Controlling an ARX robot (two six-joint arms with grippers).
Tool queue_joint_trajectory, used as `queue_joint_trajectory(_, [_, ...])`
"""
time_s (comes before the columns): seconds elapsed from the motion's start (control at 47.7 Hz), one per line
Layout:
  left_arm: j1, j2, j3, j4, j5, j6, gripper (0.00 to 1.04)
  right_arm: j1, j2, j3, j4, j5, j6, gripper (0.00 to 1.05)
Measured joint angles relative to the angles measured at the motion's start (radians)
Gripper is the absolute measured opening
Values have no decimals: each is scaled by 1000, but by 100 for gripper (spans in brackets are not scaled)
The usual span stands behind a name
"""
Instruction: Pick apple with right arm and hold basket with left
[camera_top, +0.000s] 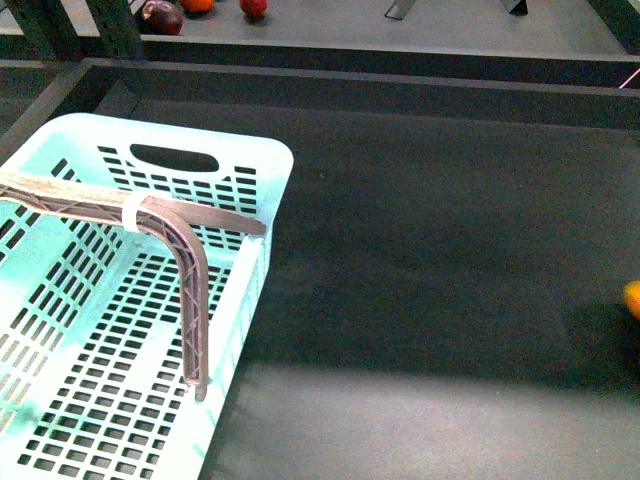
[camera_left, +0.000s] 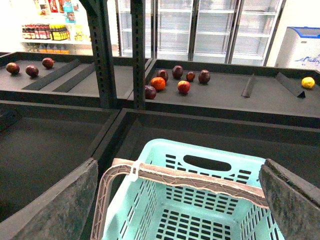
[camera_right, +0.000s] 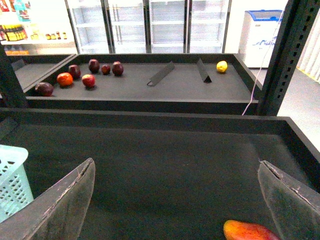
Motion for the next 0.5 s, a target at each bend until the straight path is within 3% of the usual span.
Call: queue_joint_trajectory(0.503, [0, 0, 0, 0, 0, 0, 98, 0, 0, 0, 0, 0, 0, 96])
